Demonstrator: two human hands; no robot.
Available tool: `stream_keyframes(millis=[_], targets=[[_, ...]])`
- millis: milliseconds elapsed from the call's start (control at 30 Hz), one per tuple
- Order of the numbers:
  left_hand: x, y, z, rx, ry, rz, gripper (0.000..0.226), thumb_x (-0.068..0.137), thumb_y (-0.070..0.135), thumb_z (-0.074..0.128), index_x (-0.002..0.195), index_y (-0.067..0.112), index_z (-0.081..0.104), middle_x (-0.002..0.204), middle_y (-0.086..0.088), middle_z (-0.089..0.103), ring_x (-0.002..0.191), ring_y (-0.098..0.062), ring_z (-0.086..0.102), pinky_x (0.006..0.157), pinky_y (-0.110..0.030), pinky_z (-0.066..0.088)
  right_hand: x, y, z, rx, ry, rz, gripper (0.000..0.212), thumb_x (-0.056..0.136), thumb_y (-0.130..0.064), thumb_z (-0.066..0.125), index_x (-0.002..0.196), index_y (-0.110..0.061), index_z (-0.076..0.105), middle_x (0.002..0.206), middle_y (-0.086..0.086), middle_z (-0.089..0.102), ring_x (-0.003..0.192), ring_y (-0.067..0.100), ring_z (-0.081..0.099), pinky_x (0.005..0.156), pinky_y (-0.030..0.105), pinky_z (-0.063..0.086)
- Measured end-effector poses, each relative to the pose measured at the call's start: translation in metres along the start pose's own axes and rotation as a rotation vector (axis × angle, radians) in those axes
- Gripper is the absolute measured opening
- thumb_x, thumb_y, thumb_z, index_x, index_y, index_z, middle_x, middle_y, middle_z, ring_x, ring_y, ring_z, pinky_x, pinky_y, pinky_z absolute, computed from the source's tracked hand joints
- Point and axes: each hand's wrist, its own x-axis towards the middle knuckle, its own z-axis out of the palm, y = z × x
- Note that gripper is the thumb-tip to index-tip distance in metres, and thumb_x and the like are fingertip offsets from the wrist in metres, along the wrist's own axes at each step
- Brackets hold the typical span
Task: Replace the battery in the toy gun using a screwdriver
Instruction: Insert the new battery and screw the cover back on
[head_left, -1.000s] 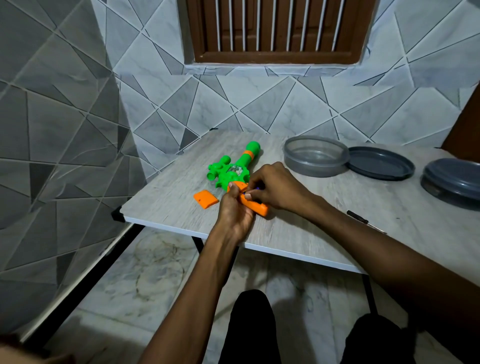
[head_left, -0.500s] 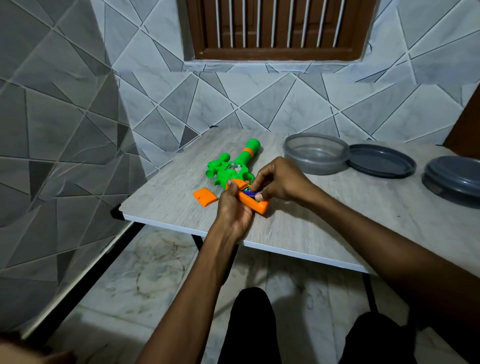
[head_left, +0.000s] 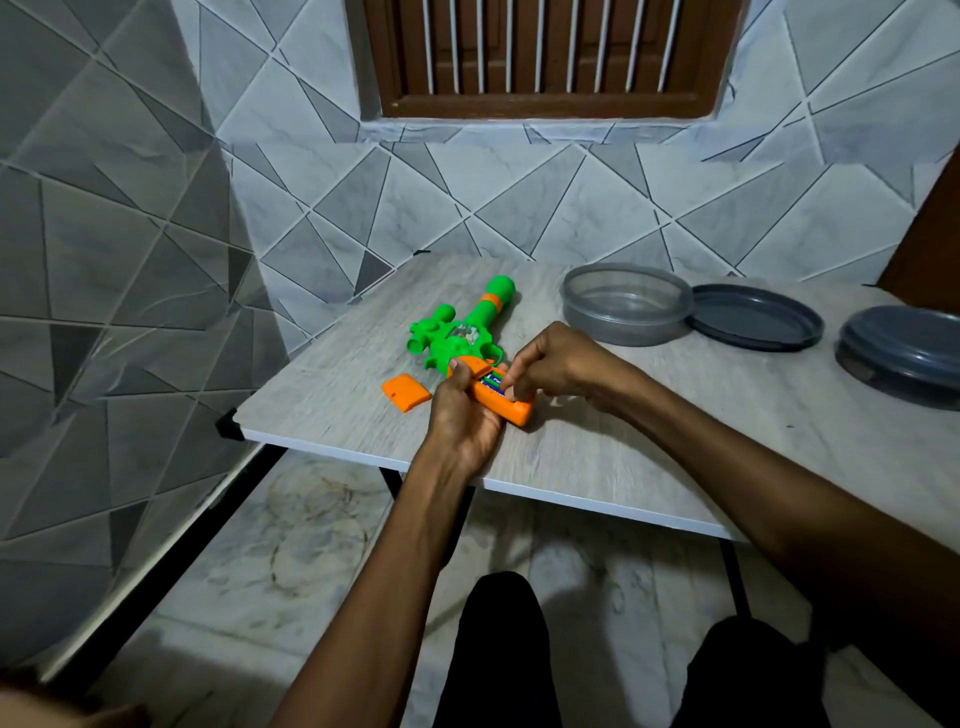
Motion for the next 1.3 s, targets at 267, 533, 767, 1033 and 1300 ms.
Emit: stream_keyframes(millis=[267,533,767,1033,1300], targets=[[0.0,-0.001,0.001,0.072,0.042,0.015,0.05,0.105,0.033,0.031,0.145,0.002,0.034,0.126,-0.025,0.052,0.118,-0.035,0.051,0.091,-0.053,0.046,-0.013,0.019,0.011,-0.392,-0.018,-0.311,0.031,0.079,-0.017,0.066,0.105,-0.031,0.074,0.102,0.009,0.053,0.098,0.026,0.056,0.085,0.042,0.047],[0.002,-0.006,0.005,0.103,0.105,0.009,0.051,0.104,0.034,0.036,0.141,-0.001,0.033,0.136,-0.031,0.047,0.126,-0.04,0.049,0.111,-0.056,0.032,-0.037,0.026,0.0,0.132,0.183,-0.188,0.024,0.08,-0.003,0.066,0.095,-0.017,0.077,0.09,-0.001,0.074,0.074,0.004,0.062,0.075,0.022,0.049],[-0.01,-0.018,0.018,0.097,0.129,-0.006,0.028,0.104,0.029,0.037,0.11,0.004,0.048,0.094,-0.02,0.054,0.085,-0.028,0.057,0.103,-0.047,0.04,-0.057,0.05,-0.011,0.334,0.228,-0.047,0.014,0.082,-0.01,0.071,0.092,-0.019,0.076,0.087,0.004,0.073,0.071,0.013,0.062,0.065,0.031,0.053],[-0.024,-0.02,0.022,0.191,0.121,-0.011,0.027,0.103,0.027,0.041,0.106,0.0,0.048,0.096,-0.021,0.055,0.087,-0.027,0.057,0.088,-0.046,0.048,-0.064,0.052,-0.003,0.15,0.175,-0.084,0.047,0.064,-0.028,0.088,0.107,-0.023,0.07,0.097,-0.007,0.072,0.077,0.001,0.067,0.071,0.012,0.05],[-0.04,-0.002,0.026,0.619,0.118,-0.026,0.04,0.104,0.023,0.038,0.131,-0.007,0.042,0.121,-0.025,0.054,0.116,-0.04,0.055,0.09,-0.049,0.047,-0.061,0.033,0.011,0.012,0.213,-0.011,0.042,0.056,-0.03,0.086,0.096,-0.022,0.078,0.081,-0.005,0.074,0.07,0.003,0.065,0.064,0.017,0.052]])
